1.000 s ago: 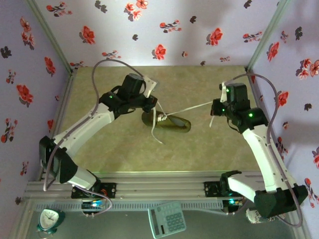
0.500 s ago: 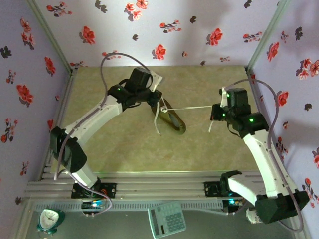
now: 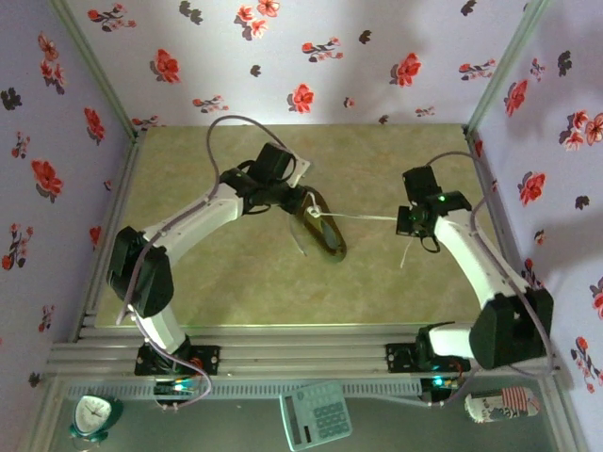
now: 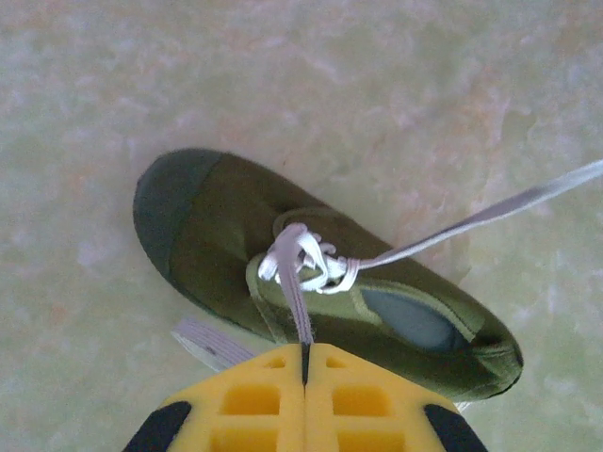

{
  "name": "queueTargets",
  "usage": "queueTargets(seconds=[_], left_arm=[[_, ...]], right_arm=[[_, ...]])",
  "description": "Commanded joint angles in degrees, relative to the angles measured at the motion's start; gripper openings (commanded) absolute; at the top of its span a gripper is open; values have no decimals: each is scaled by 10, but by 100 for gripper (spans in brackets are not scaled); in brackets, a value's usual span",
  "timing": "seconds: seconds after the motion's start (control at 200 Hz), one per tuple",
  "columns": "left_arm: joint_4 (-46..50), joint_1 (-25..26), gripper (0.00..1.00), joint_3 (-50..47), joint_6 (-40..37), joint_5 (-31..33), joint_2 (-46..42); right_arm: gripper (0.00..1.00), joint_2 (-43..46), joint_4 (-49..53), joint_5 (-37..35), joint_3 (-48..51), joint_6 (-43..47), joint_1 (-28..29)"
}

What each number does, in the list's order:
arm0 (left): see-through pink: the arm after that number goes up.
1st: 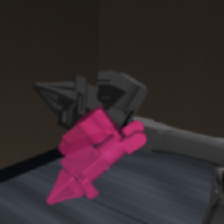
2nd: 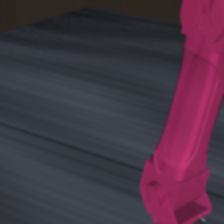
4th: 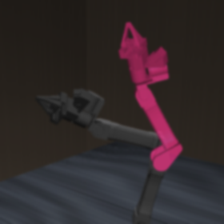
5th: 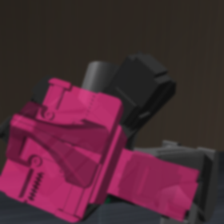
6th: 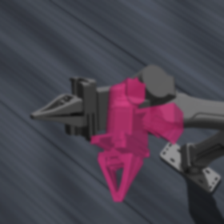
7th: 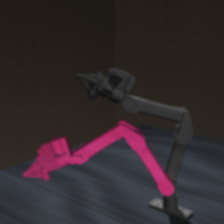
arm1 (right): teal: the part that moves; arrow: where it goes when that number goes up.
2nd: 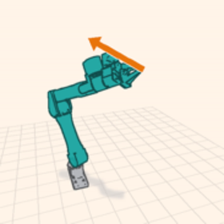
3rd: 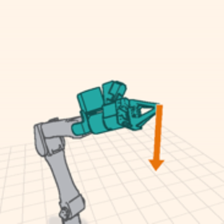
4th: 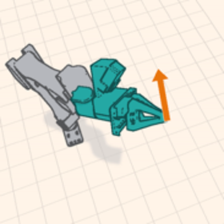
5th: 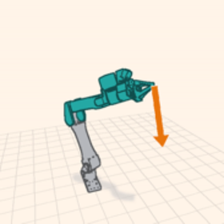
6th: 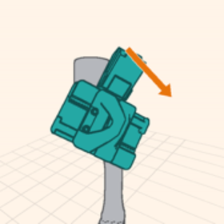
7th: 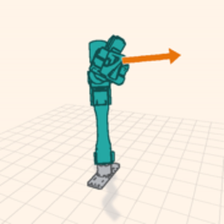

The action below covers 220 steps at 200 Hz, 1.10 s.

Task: Tie the shoes

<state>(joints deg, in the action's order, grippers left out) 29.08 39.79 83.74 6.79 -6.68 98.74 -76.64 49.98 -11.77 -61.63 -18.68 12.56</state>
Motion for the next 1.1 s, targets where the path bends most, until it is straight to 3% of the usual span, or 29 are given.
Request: queueTargets(seconds=[0.0, 0.12, 0.26, 0.48, 0.645, 0.93, 1.095], left_arm=[[-23, 4, 0, -26, 17, -7, 2], [-28, 4, 0, -44, 23, 11, 3], [-29, 4, 1, -59, 30, 28, 0], [-39, 4, 1, -83, 37, 50, -16], [-50, 1, 0, -89, 43, 51, -23], [-47, -16, 0, -72, 61, 54, -9], [-39, -23, 0, -53, 68, 55, 6]], right_arm=[[0, -52, -7, -33, 3, -17, -10], [5, -119, -29, -37, -3, -16, -18], [28, -173, -21, -47, -22, -12, -21], [48, -131, -43, -29, -24, 9, -17], [51, -115, -84, 60, -20, 64, -2], [58, -195, -59, 81, -79, 127, 24], [59, -242, -50, 120, -109, 211, 28]])
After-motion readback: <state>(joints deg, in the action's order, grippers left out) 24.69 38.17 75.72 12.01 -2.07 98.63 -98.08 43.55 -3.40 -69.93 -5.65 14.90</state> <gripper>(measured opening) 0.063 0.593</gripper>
